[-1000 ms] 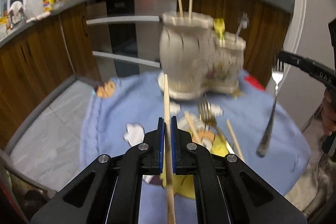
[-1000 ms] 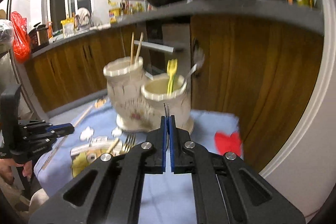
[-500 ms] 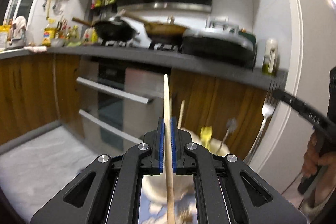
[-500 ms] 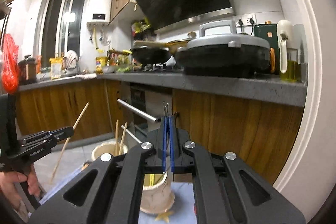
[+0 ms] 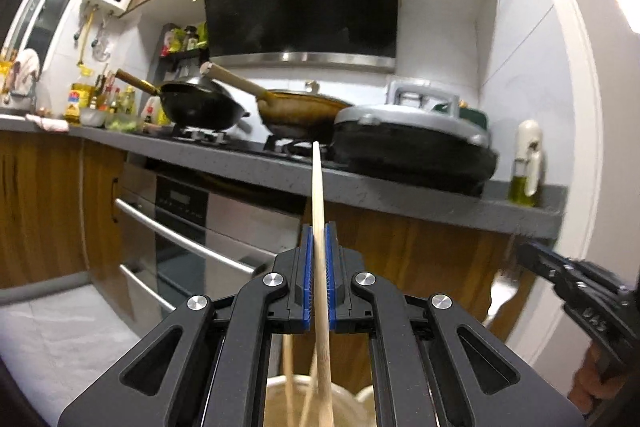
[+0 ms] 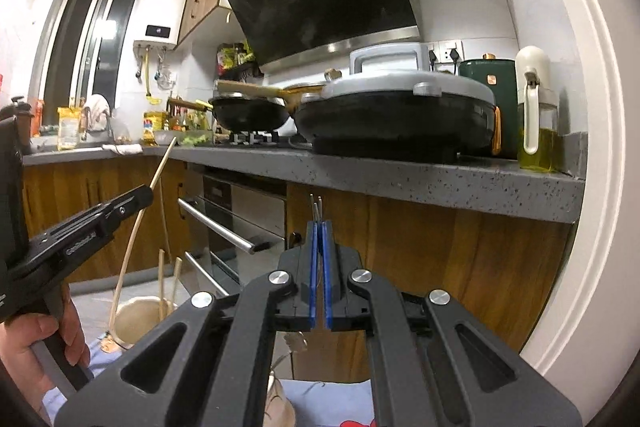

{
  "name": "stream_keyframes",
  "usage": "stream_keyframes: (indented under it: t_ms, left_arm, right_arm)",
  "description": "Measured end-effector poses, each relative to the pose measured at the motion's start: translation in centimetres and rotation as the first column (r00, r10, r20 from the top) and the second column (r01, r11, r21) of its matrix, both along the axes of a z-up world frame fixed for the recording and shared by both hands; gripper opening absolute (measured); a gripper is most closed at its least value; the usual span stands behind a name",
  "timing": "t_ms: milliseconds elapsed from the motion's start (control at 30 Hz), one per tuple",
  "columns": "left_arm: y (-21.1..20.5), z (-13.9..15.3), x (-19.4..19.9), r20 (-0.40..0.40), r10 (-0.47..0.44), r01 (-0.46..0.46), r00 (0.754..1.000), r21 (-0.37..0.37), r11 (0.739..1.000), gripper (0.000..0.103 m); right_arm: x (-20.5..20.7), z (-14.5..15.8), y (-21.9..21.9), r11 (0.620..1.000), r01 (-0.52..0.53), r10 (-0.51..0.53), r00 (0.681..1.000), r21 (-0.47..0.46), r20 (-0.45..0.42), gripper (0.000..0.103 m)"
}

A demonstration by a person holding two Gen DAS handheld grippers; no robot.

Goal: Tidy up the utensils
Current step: 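Lower the chopstick into the taller pot while the right tool lowers the fork into the smaller pot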

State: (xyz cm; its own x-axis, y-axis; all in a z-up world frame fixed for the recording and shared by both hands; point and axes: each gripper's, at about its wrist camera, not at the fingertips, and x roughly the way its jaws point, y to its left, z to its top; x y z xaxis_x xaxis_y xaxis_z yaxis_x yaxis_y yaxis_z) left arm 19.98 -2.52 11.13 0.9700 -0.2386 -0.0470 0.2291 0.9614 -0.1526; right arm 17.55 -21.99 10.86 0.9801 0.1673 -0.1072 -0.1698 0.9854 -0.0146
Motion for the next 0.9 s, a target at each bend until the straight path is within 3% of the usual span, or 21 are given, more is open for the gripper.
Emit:
stream_keyframes:
  t_ms: [200,633,900]
  left_arm:
    - [0.6,-1.8,1.4,-0.041,0.039,-0.039,0.998,0.019,0.999,0.006]
    - [1.2,-5.8,-2.2,-0.141,0.023,-0.005,0.99,0.13,0.992,0.006]
    - [2.0,-7.1,-2.6,-0.204,0.027,0.0,0.979,0.133,0.991,0.007]
  right_arm:
    - [1.2,-1.7,0.6,0.999,-0.01,0.009,0.999,-0.036,-0.039,0.002]
    - [2.7,-4.8,2.7,0.988,-0.13,0.115,0.981,-0.085,-0.157,0.002]
    - [3.6,-5.7,3.2,0.988,-0.136,0.117,0.969,-0.075,-0.219,0.002]
